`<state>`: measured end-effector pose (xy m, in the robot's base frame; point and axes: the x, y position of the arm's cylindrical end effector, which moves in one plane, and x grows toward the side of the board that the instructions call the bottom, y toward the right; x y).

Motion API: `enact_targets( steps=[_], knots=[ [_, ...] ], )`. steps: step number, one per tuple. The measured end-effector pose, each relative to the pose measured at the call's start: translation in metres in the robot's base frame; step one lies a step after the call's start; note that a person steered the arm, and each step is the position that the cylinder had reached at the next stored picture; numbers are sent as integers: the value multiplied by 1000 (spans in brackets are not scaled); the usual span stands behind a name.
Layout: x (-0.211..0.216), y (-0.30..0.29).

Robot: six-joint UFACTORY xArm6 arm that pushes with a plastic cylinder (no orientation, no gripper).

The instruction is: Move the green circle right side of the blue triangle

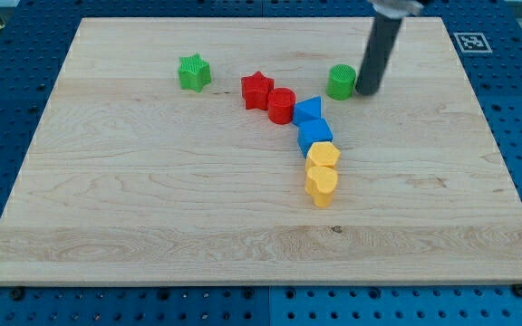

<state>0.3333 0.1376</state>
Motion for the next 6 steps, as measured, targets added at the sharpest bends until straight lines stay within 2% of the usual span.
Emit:
enact_targets(
  steps=[1,2,4,6],
  knots=[
    [-38,-27],
    [-39,-51],
    [18,-22],
    [-54,-20]
  ],
)
